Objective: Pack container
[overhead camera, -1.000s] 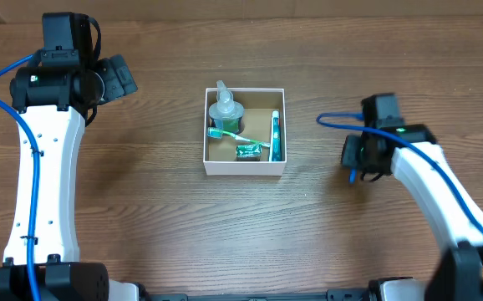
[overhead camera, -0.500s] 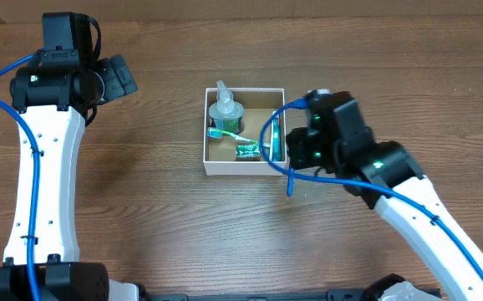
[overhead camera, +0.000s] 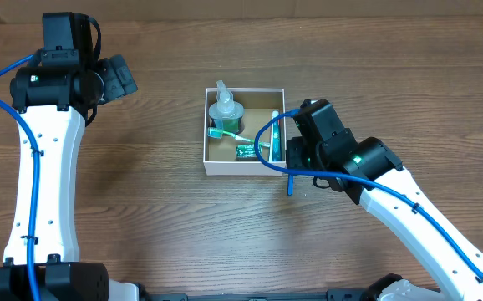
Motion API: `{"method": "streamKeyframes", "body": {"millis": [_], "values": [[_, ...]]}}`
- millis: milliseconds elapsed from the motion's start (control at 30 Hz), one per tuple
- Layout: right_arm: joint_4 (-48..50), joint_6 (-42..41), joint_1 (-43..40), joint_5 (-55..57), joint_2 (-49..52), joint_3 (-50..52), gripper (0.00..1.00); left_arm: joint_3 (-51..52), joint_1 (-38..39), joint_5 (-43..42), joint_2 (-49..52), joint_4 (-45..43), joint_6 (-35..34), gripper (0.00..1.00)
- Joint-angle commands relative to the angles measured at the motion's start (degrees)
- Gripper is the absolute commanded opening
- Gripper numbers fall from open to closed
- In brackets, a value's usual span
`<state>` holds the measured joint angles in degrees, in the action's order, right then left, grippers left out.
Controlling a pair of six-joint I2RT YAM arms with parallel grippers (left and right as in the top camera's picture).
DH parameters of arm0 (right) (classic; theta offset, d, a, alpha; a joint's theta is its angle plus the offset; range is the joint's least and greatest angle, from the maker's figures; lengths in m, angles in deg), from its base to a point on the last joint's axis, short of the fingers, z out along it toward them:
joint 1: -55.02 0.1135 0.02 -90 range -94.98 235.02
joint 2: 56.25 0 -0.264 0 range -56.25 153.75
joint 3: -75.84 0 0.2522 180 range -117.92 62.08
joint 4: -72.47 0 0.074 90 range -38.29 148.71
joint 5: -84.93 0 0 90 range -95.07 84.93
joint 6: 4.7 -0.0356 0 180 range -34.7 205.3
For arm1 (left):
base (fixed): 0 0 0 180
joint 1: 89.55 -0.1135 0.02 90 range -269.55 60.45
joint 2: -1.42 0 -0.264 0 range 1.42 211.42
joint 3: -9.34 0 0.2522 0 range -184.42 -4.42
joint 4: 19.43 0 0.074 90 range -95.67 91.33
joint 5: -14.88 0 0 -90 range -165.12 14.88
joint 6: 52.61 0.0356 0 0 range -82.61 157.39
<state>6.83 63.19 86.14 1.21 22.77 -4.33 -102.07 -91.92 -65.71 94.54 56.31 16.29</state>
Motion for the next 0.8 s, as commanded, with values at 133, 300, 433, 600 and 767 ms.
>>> {"method": "streamKeyframes", "body": {"millis": [133, 300, 433, 600, 767], "values": [[4.6, -9.2, -0.1, 5.5, 7.8, 4.3, 0.21, -0.7, -0.2, 0.0, -0.2, -0.1, -1.2, 1.00], [9.7, -9.6, -0.1, -1.4, 13.3, 4.3, 0.21, -0.7, -0.2, 0.0, -0.2, -0.1, -1.2, 1.00], [12.8, -3.9, -0.1, -8.0, 13.5, 4.3, 0.21, -0.7, -0.2, 0.0, -0.2, -0.1, -1.2, 1.00], [13.5, 4.0, -0.3, -12.7, 13.5, 4.3, 0.21, -0.7, -0.2, 0.0, -0.2, 0.0, -1.2, 1.00], [7.1, -7.0, -3.2, -1.5, 13.5, 4.3, 0.25, -0.7, -0.2, 0.0, -0.2, 0.0, -1.2, 1.00]]}}
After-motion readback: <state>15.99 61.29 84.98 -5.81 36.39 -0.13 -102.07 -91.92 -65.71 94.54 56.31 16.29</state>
